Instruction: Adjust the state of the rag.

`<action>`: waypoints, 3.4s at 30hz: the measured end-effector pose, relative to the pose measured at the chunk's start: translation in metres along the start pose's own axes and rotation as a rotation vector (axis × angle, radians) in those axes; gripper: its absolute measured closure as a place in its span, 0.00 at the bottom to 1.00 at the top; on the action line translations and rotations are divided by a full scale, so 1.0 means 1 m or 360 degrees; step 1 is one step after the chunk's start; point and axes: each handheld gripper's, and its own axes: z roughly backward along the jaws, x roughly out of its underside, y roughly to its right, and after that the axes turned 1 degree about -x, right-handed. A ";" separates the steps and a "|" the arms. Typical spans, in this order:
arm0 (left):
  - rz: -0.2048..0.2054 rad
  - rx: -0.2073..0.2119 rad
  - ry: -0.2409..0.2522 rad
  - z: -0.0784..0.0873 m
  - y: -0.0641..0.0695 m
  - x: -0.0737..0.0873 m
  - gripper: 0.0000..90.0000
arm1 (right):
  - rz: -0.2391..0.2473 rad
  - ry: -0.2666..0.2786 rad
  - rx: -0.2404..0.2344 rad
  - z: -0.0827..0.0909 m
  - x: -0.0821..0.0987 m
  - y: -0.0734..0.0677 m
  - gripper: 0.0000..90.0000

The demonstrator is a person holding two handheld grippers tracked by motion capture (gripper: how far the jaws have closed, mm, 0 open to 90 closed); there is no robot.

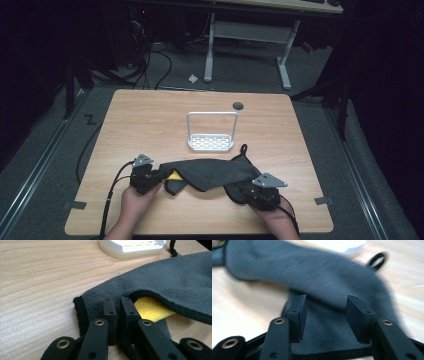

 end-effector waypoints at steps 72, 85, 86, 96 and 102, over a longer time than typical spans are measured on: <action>-0.0006 -0.0074 -0.0157 -0.031 -0.022 -0.035 0.90 | -0.0181 -0.0112 0.0185 -0.041 -0.031 0.088 0.88; 0.0090 -0.0126 0.0029 -0.009 -0.025 -0.043 0.54 | -0.0222 -0.0028 0.0198 -0.030 -0.044 0.100 0.63; 0.0062 -0.0128 0.0026 -0.005 -0.022 -0.042 0.54 | -0.0222 -0.0028 0.0198 -0.030 -0.044 0.100 0.63; -0.0014 -0.0022 -0.0022 0.025 0.011 0.007 0.62 | -0.0157 0.0032 0.0160 0.006 -0.007 0.068 0.65; -0.0019 0.0065 -0.0123 0.029 0.032 0.031 0.68 | -0.0110 -0.0026 0.0107 0.021 0.019 0.042 0.64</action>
